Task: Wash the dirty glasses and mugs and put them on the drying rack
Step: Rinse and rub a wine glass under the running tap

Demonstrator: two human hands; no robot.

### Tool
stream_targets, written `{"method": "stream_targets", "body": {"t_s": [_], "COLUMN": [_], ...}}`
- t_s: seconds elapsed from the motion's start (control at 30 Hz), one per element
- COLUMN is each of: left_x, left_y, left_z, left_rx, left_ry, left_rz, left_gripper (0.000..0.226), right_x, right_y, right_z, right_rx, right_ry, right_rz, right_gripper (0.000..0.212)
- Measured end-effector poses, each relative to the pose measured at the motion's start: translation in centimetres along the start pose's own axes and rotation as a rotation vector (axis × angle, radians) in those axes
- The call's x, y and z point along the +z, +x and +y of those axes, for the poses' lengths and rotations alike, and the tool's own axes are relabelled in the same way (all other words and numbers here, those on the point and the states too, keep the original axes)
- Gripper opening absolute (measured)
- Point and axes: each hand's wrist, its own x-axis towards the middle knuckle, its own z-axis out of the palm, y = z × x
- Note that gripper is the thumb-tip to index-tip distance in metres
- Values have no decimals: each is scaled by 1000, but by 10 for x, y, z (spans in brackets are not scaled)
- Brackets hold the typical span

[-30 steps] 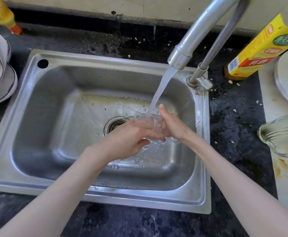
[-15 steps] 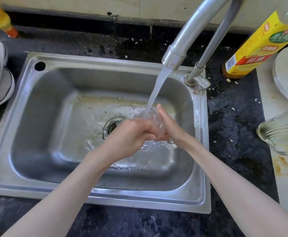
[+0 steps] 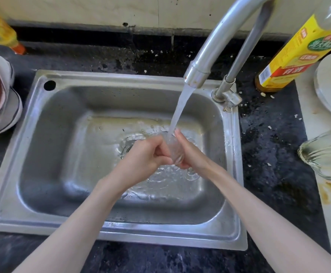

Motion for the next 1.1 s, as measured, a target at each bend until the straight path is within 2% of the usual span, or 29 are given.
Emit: {"method": "stream_targets", "body": {"t_s": [0.07, 0.1, 0.2, 0.27, 0.33, 0.37, 0.47, 0.53, 0.6, 0.63, 0.7, 0.77, 0.83, 0.87, 0.9, 0.97, 1.0, 1.03, 1.1], "left_x": [2, 0, -9, -10, -9, -6, 1, 2, -1, -3, -7, -5, -2, -1, -3, -11, -14, -17, -18], "left_y": [1, 1, 1, 3, 5, 6, 7, 5, 4, 4, 5, 6, 5, 5, 4, 3, 3, 4, 5], "left_z": [-4, -4, -2, 2, 3, 4, 1, 2, 4, 5, 6, 8, 8, 8, 7, 7, 6, 5, 6], "left_rx": [-59, -46, 91, 113, 64, 18, -57, 25, 119, 136, 109, 50, 2, 6, 26, 80, 96, 99, 71], "left_ry": [-100, -92, 71, 152, 136, 90, -37, -2, 126, 171, 214, 185, 98, 84, 107, 218, 254, 257, 206], "left_rz": [105, 92, -194, -288, -197, -115, 94, -22, -235, -291, -235, -69, 56, 52, -22, -235, -292, -303, -220], "left_gripper": [26, 21, 15, 15, 19, 24, 31, 28, 23, 19, 25, 35, 39, 37, 34, 23, 20, 17, 17], "right_x": [2, 2, 2, 0, 1, 2, 3, 2, 0, -1, -1, 0, 2, 3, 3, 1, 4, 6, 7], "right_y": [-3, -3, -2, 1, -2, -2, -7, -6, -4, -3, -2, -3, -5, -7, -8, -7, -7, -7, -4], "right_z": [-5, -5, -5, -2, -3, 0, -3, -3, -1, 0, 6, 6, 5, 3, 1, 3, 0, -1, 3], "right_rx": [-53, -76, -74, 10, 24, -2, -61, -56, 0, 23, 25, -25, -91, -107, -98, -49, -18, -4, -3], "right_ry": [-12, -7, 8, -7, 37, 28, -43, 4, 51, 57, 59, 20, -12, -23, -7, 34, 34, 28, 47], "right_rz": [84, 96, 73, 62, 27, 31, 104, 117, 71, 43, -9, 27, 105, 117, 117, 91, 81, 74, 73], "right_gripper": [37, 31, 44, 61, 72, 70, 43, 45, 62, 67, 78, 80, 53, 41, 38, 44, 50, 59, 69]}}
